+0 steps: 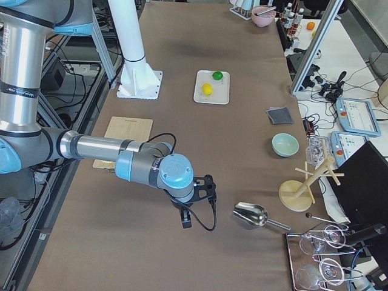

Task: Place all lemons on tray

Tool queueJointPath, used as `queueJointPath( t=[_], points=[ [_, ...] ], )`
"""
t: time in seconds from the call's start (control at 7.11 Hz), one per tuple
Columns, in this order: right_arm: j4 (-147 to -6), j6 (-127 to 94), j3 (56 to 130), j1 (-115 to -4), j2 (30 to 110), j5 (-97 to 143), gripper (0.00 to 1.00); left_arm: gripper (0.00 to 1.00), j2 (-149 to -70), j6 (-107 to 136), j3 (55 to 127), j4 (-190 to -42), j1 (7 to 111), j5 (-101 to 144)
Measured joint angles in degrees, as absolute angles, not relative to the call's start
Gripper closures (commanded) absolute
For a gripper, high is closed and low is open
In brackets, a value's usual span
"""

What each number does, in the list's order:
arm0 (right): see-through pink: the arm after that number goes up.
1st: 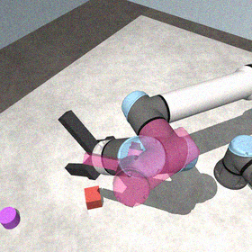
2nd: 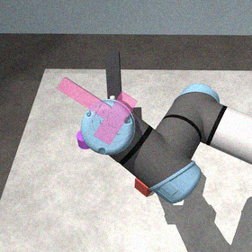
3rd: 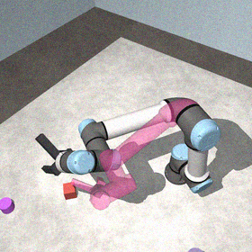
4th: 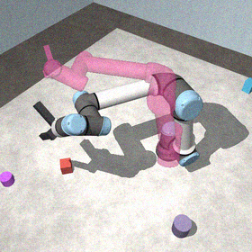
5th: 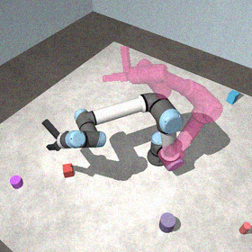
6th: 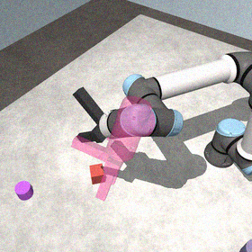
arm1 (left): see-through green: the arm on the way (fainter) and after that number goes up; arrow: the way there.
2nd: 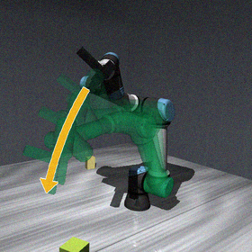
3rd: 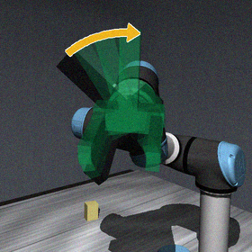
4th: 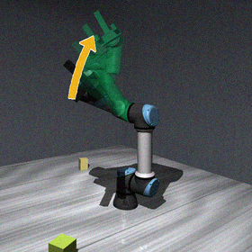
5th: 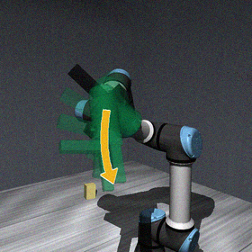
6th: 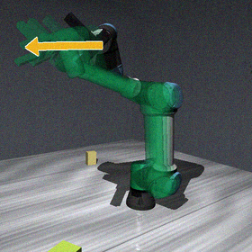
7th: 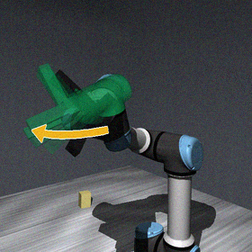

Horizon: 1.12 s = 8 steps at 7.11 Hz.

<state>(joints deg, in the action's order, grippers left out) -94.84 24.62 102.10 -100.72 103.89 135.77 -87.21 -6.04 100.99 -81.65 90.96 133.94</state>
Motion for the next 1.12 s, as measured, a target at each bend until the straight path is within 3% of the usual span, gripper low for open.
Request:
queueJointPath(
  t=[0.42, 1.12],
  points=[
    [-94.84, 24.95, 102.05, -100.71, 103.97, 135.87, 0.0, 0.01, -86.94, -6.12, 105.71, -78.17, 91.55, 134.6],
    [-94.83, 25.04, 102.13, -100.12, 103.98, 135.9, 0.0, 0.01, -86.93, -6.15, 106.53, -78.78, 91.67, 134.65]
  ],
)
